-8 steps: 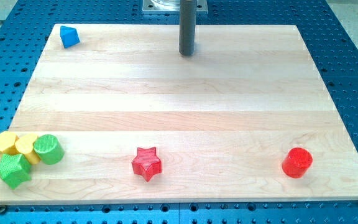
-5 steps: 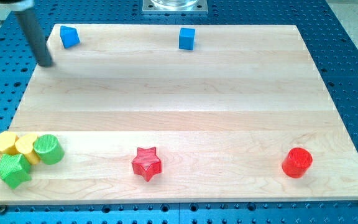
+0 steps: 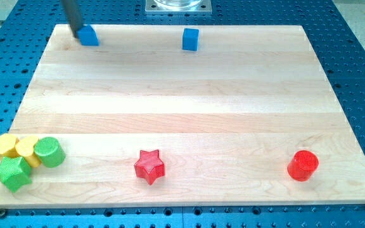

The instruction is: Move the blue triangle into the blue cube

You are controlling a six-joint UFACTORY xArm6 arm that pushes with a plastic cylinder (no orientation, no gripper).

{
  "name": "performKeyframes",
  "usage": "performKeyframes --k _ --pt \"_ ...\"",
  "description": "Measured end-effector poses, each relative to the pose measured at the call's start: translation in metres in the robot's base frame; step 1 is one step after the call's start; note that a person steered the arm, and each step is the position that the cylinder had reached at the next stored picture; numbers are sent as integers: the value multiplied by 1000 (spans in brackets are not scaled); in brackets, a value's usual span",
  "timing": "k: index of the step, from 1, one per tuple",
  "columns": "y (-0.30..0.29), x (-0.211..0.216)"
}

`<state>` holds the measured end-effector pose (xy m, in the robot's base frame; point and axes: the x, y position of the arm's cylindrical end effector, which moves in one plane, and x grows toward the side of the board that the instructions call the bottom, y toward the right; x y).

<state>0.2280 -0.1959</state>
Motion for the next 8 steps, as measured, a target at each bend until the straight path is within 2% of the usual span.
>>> performKeyframes --k 1,2,3,4,6,7,8 --pt "96 2" --pt "79 4" --pt "27 3" --pt "-7 42" --pt "149 45" --pt "129 64" --pt "93 52"
